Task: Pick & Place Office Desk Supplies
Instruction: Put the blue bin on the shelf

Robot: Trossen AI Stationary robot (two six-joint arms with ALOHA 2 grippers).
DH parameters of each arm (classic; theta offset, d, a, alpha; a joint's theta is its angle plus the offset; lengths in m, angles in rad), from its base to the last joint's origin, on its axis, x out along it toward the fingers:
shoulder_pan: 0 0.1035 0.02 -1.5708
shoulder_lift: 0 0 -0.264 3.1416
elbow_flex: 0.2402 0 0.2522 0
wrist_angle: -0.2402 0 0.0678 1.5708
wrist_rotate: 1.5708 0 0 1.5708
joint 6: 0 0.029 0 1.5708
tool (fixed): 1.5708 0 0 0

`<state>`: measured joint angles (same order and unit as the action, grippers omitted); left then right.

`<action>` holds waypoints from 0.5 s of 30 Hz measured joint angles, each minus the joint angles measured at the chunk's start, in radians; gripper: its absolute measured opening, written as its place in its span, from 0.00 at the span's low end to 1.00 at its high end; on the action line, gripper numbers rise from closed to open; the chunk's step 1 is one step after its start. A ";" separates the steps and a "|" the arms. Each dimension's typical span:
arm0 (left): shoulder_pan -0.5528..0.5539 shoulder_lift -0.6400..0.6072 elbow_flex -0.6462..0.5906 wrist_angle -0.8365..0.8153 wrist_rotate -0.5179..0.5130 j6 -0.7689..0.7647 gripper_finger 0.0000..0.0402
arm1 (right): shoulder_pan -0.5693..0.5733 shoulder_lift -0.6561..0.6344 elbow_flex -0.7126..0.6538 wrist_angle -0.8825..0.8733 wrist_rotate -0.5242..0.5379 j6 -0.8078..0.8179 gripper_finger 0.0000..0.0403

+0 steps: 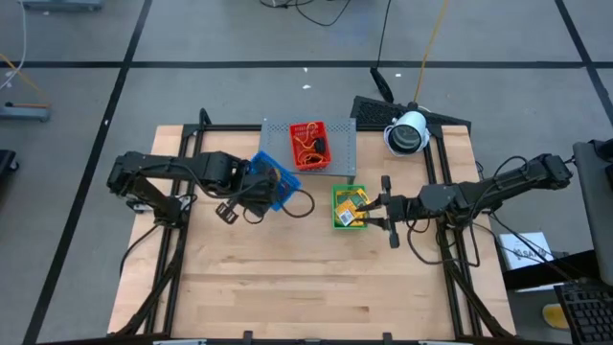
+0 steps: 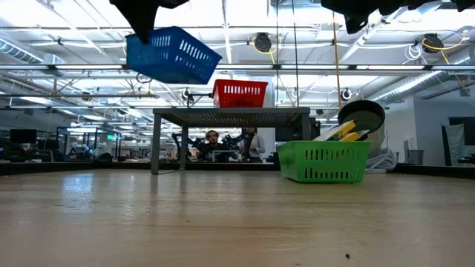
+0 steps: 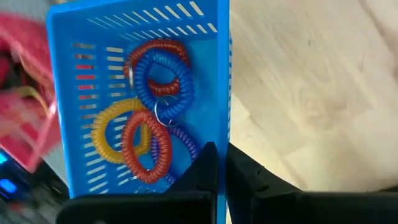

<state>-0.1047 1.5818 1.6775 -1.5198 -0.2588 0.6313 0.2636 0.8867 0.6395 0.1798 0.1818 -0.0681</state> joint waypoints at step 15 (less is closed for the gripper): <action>0.025 -0.008 0.000 0.128 0.110 -1.205 0.02 | 0.000 0.000 0.000 0.054 0.000 0.119 0.23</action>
<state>-0.0799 1.5735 1.6775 -1.3919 -0.1491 -0.5733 0.2635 0.8864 0.6399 0.2339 0.1822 0.0513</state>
